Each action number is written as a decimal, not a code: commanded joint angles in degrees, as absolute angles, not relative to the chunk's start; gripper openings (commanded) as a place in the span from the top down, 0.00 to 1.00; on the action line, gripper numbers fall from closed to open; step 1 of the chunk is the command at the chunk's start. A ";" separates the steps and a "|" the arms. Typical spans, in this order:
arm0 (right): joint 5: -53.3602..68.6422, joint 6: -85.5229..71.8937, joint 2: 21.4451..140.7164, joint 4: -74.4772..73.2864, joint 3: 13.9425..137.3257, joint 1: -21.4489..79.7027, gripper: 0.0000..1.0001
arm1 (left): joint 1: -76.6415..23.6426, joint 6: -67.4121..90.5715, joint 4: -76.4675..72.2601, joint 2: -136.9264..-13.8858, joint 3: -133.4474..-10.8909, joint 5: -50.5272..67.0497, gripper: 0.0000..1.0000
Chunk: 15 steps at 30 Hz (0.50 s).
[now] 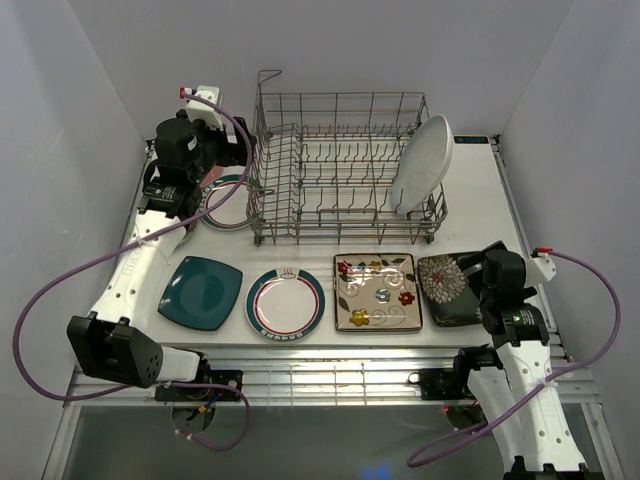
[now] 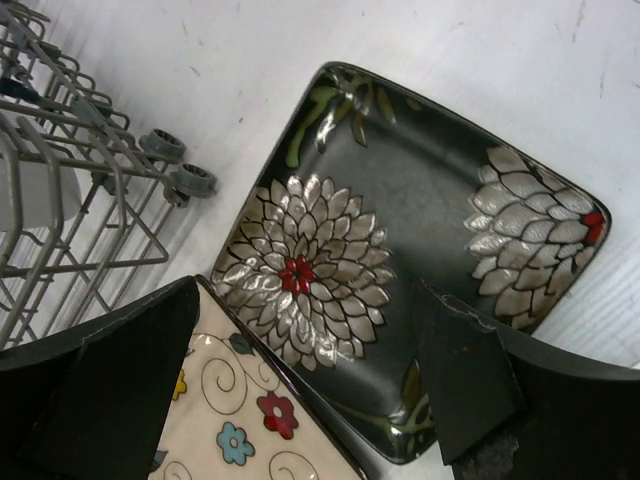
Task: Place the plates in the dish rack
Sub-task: Move the dish rack to the center of the board, then pick up the plate from the corner of the board.
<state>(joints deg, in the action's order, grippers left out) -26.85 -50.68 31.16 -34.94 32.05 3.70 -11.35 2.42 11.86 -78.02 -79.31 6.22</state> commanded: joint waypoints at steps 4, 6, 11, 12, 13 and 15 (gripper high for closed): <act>-27.16 -56.87 27.77 -44.99 31.20 3.52 0.09 | -11.07 2.81 10.46 -74.62 -78.75 8.00 0.02; -26.54 -57.56 28.30 -46.22 31.20 3.52 0.10 | -11.07 2.81 10.46 -74.53 -78.49 7.91 0.02; -24.36 -58.27 30.14 -48.42 29.89 3.52 0.10 | -11.07 2.64 10.20 -74.27 -77.87 8.09 0.02; -23.56 -58.01 30.58 -48.17 29.53 3.52 0.10 | -11.07 2.55 10.02 -74.18 -77.44 8.09 0.02; -22.77 -57.75 30.76 -47.99 29.10 3.52 0.10 | -11.07 2.55 9.85 -74.09 -77.34 8.00 0.02; -21.80 -57.74 31.29 -48.16 28.13 3.52 0.10 | -11.07 2.55 9.84 -74.18 -77.26 8.00 0.02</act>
